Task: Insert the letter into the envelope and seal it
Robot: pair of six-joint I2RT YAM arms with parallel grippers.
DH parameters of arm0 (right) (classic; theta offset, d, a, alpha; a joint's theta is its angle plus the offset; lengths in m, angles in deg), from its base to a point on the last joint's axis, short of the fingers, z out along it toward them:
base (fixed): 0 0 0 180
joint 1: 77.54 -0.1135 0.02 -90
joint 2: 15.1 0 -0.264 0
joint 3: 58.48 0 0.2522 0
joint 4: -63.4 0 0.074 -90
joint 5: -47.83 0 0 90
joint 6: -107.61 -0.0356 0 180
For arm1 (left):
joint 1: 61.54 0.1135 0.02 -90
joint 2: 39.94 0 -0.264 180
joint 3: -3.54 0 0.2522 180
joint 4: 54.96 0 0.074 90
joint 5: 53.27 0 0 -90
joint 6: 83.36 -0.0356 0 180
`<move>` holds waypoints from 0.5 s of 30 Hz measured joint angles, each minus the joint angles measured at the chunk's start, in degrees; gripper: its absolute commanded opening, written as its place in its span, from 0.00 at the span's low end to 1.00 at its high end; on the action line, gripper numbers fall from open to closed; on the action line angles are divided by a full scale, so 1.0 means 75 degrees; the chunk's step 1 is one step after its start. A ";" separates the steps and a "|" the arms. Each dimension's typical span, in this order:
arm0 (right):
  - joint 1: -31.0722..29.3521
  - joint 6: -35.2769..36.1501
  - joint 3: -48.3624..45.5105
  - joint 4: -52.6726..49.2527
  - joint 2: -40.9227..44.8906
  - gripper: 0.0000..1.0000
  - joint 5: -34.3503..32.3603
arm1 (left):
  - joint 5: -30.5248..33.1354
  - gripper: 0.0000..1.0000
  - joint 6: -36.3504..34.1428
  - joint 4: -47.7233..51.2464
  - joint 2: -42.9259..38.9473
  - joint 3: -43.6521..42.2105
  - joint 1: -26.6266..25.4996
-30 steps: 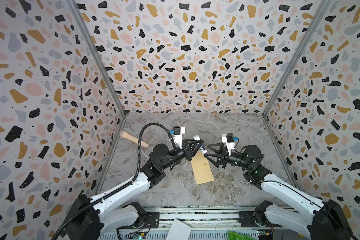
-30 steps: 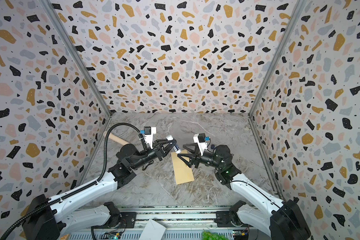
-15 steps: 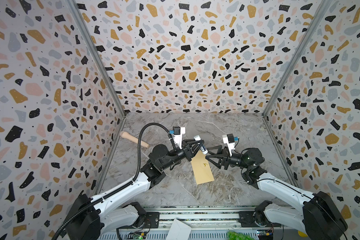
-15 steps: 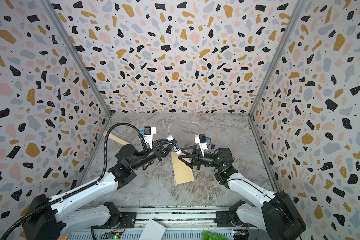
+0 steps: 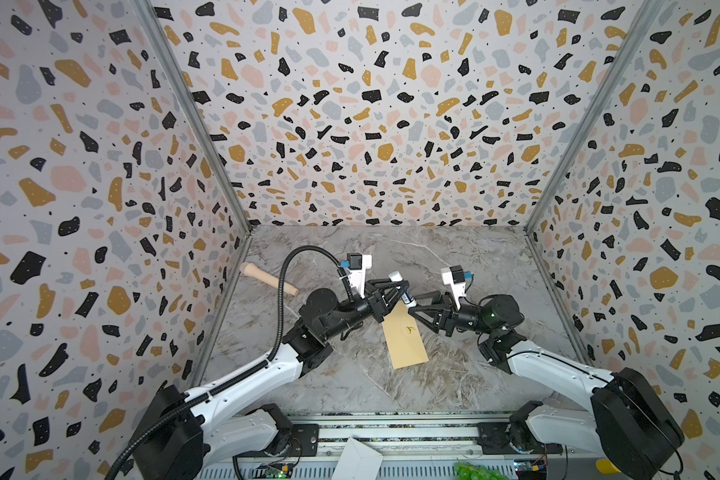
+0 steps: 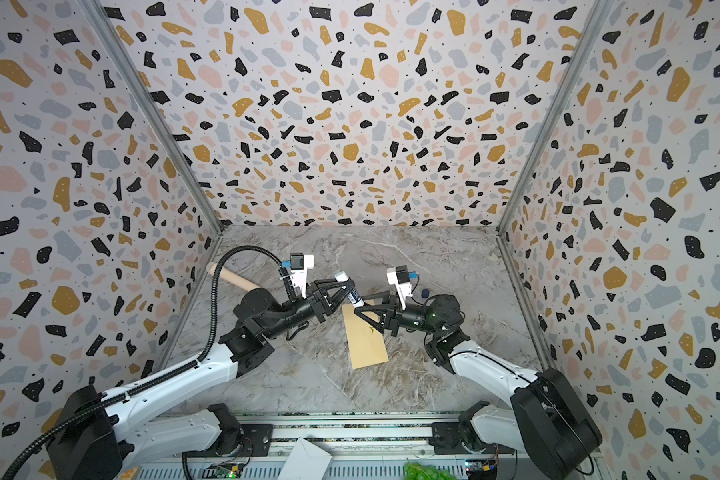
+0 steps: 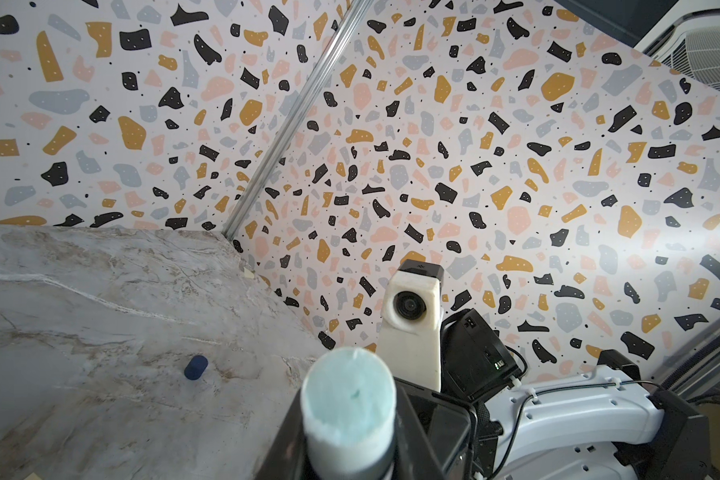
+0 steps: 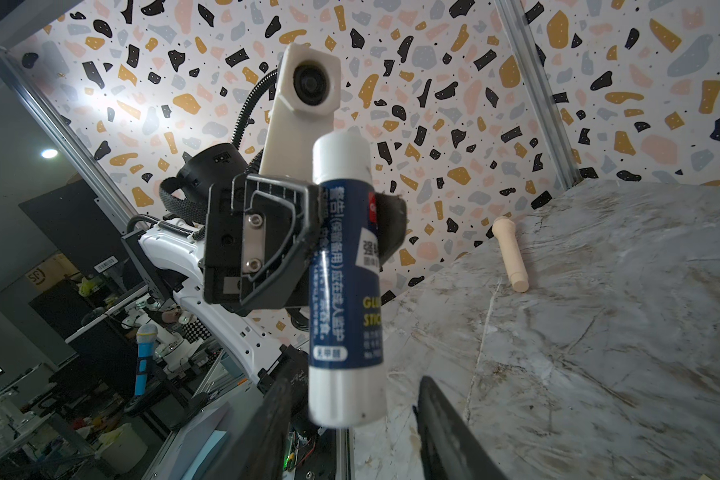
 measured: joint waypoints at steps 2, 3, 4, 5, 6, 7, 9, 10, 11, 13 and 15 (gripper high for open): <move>0.0000 -0.0064 0.0009 0.0082 -0.0017 0.45 0.0000 | -0.0009 0.00 0.0017 -0.0003 0.0000 0.0000 0.0000; 0.0000 -0.0093 0.0020 0.0131 -0.0029 0.44 -0.0003 | -0.0017 0.00 0.0023 -0.0003 0.0000 0.0000 0.0000; 0.0000 -0.0119 0.0038 0.0181 -0.0044 0.41 -0.0006 | -0.0023 0.00 0.0023 -0.0003 0.0000 0.0000 0.0000; 0.0000 -0.0143 0.0055 0.0216 -0.0050 0.39 -0.0009 | -0.0023 0.00 0.0026 -0.0003 0.0000 0.0000 0.0000; 0.0000 -0.0178 0.0073 0.0248 -0.0050 0.36 -0.0015 | -0.0026 0.00 0.0029 -0.0006 0.0000 -0.0003 0.0000; 0.0000 -0.0198 0.0082 0.0283 -0.0050 0.32 -0.0020 | -0.0026 0.00 0.0029 -0.0006 0.0000 -0.0003 0.0000; 0.0000 -0.0230 0.0085 0.0303 -0.0050 0.24 -0.0032 | -0.0050 0.00 0.0052 -0.0023 0.0000 -0.0003 0.0000; 0.0000 -0.0224 0.0085 0.0321 -0.0055 0.21 -0.0020 | -0.0055 0.00 0.0067 -0.0035 0.0000 -0.0003 0.0000; 0.0000 -0.0224 0.0085 0.0321 -0.0058 0.18 -0.0023 | -0.0058 0.00 0.0082 -0.0044 0.0003 -0.0003 0.0000; 0.0000 -0.0210 0.0090 0.0300 -0.0058 0.14 -0.0029 | -0.0055 0.00 0.0085 -0.0044 0.0006 -0.0003 0.0000; -0.0017 -0.0117 0.0122 0.0187 -0.0044 0.11 -0.0070 | -0.0055 0.00 0.0087 -0.0041 0.0009 -0.0006 0.0000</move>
